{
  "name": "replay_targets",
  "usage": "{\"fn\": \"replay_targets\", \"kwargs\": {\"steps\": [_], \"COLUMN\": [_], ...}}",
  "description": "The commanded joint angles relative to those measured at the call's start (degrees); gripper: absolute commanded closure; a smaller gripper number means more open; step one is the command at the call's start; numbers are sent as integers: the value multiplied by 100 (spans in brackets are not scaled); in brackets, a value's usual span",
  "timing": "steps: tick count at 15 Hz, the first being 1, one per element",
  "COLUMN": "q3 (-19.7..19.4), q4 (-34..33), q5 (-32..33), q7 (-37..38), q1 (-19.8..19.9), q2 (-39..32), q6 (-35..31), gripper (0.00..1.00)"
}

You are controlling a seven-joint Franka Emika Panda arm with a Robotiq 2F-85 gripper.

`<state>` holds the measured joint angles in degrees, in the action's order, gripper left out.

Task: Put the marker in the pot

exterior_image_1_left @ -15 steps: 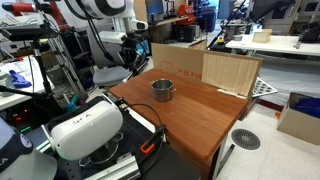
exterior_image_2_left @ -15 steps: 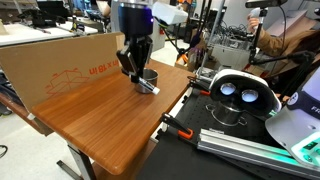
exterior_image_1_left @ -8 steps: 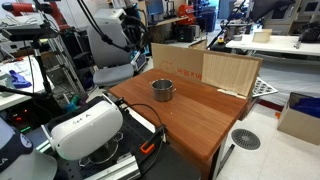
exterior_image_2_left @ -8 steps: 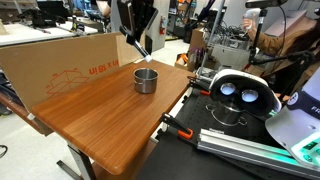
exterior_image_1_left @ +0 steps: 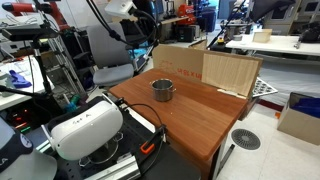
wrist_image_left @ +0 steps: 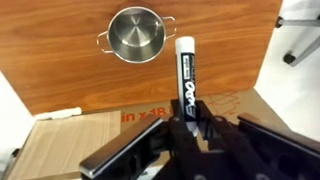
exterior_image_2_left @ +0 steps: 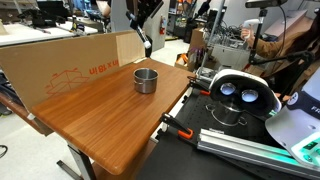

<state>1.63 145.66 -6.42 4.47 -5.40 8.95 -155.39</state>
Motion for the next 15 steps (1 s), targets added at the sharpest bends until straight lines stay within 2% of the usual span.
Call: {"fn": "replay_targets", "kwargs": {"steps": [1,10,15], "q3": [13,-81,-174], "q4": [3,-282,-379], "q5": [-31,106,482], "q7": [-46,29,214], "q1": [108,358,322], "q2": [-255,-1144,-1695], "q6": [-399,-779,-1038], "gripper": [95,95,95]}}
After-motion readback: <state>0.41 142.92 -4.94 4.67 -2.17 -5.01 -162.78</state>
